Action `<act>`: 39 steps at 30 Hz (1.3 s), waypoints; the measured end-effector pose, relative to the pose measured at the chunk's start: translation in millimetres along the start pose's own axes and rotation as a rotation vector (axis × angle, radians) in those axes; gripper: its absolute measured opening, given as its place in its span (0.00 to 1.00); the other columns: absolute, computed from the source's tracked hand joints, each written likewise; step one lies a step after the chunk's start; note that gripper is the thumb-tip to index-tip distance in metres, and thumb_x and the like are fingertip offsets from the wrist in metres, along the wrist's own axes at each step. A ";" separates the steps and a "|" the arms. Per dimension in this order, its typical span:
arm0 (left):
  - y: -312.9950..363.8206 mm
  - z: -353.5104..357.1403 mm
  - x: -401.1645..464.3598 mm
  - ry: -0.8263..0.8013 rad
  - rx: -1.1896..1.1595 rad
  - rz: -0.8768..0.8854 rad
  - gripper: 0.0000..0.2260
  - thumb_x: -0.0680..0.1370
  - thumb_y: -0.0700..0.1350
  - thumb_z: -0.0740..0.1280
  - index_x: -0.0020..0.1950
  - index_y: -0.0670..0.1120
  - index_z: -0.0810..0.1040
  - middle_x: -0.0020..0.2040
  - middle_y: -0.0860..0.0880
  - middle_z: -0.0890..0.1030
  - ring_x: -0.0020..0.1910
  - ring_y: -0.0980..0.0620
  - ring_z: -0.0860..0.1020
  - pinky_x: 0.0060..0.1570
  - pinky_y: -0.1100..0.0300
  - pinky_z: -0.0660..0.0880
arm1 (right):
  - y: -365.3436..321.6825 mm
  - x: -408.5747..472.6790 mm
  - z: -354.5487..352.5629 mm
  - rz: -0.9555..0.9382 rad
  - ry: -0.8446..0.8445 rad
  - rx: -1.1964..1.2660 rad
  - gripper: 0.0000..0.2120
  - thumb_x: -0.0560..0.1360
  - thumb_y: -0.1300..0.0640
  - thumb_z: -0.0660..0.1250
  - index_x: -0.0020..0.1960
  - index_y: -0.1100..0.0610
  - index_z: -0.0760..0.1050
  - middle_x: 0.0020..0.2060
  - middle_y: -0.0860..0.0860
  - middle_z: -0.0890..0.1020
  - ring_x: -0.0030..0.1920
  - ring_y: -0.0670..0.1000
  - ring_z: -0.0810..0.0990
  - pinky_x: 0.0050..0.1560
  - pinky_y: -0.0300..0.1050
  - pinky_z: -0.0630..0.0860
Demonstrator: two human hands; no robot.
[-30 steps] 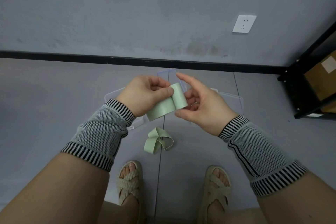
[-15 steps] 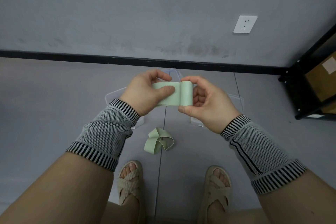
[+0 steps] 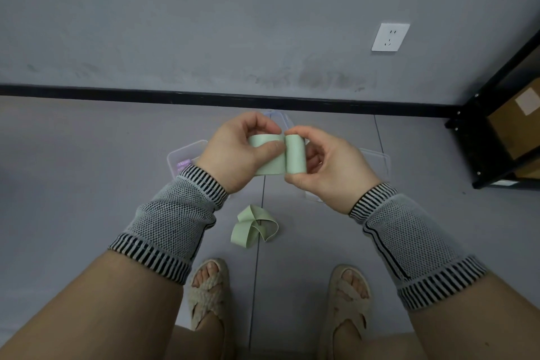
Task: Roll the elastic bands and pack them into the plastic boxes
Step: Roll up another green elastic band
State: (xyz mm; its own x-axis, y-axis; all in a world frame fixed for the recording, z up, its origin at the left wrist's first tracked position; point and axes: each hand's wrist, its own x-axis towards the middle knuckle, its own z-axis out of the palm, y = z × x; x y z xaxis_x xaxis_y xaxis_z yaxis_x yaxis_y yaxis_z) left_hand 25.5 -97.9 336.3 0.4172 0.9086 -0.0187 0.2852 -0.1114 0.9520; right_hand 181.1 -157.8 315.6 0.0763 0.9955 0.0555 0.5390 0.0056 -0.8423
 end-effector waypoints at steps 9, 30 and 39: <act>-0.2 15.3 1.2 0.085 -0.068 -0.028 0.11 0.70 0.38 0.74 0.42 0.48 0.72 0.35 0.50 0.77 0.33 0.55 0.75 0.34 0.62 0.75 | 0.0 2.0 12.6 -0.118 0.103 -0.246 0.30 0.69 0.57 0.72 0.69 0.46 0.69 0.53 0.50 0.80 0.51 0.49 0.78 0.55 0.45 0.75; -10.1 3.2 9.4 0.142 -0.213 -0.104 0.12 0.69 0.45 0.74 0.50 0.50 0.77 0.48 0.48 0.80 0.48 0.48 0.80 0.45 0.53 0.79 | -4.3 7.7 -1.3 0.278 0.152 0.554 0.05 0.76 0.62 0.65 0.50 0.57 0.77 0.37 0.50 0.83 0.33 0.45 0.81 0.37 0.38 0.75; -11.3 -0.9 9.6 0.113 -0.238 -0.340 0.14 0.72 0.45 0.73 0.56 0.48 0.76 0.40 0.48 0.81 0.31 0.56 0.77 0.32 0.62 0.75 | -4.4 7.7 -8.4 0.319 0.225 0.678 0.10 0.78 0.63 0.61 0.43 0.51 0.77 0.36 0.48 0.83 0.38 0.49 0.81 0.41 0.42 0.74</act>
State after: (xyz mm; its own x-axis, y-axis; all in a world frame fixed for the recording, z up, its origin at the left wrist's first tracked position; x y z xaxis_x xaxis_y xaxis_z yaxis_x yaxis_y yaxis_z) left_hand 25.5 -87.6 325.7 0.2331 0.9173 -0.3229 0.1778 0.2862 0.9415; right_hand 186.3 -150.9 324.3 0.3489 0.9160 -0.1981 -0.1619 -0.1493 -0.9754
